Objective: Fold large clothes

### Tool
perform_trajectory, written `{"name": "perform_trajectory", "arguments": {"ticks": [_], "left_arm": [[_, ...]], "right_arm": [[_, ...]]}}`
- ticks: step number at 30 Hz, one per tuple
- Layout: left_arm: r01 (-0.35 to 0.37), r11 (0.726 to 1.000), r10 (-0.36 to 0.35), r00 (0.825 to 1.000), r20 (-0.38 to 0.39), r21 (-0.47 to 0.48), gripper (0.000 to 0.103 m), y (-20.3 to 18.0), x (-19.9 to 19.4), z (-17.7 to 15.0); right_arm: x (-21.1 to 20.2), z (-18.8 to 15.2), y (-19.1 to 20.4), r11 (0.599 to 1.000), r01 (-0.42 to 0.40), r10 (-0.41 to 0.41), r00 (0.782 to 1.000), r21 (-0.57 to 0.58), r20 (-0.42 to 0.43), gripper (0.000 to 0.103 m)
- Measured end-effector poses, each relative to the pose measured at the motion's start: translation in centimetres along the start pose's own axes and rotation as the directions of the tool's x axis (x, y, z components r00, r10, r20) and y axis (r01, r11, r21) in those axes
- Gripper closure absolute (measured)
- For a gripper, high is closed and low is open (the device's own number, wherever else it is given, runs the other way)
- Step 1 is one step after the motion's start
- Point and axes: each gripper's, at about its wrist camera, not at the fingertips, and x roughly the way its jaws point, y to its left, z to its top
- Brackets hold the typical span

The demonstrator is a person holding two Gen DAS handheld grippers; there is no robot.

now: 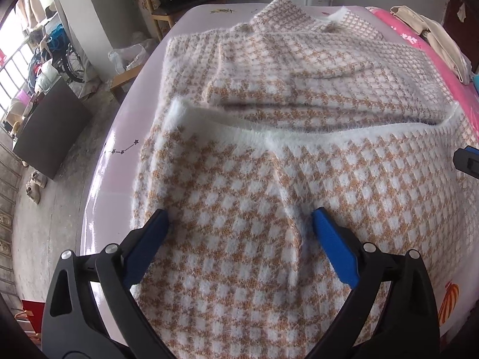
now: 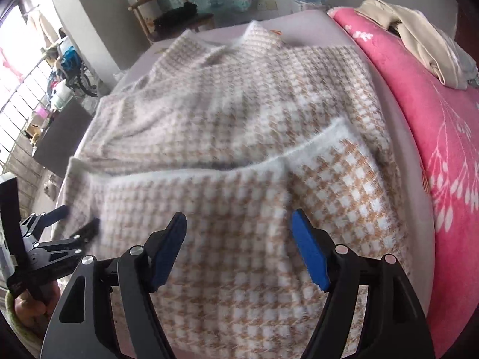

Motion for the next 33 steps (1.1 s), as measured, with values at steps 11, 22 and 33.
{"name": "perform_trajectory", "arguments": {"ticks": [11,22,33], "left_arm": [[0.006,1.0,-0.006,1.0,-0.002,-0.005,0.008,0.2,0.3,0.1],[0.008,1.0,-0.008,1.0,0.002,-0.004,0.008,0.1,0.3,0.1],[0.019,1.0,-0.019,1.0,0.001,-0.004,0.008,0.2,0.3,0.0]], "right_arm": [[2.5,0.5,2.6,0.996,0.012,-0.016,0.999,-0.094,-0.046,0.022],[2.8,-3.8,4.7,0.978,-0.019,0.004,0.997,-0.208,-0.072,0.006],[2.6,-3.6,3.5,0.99,-0.077,0.068,0.995,-0.116,-0.077,0.006]]}}
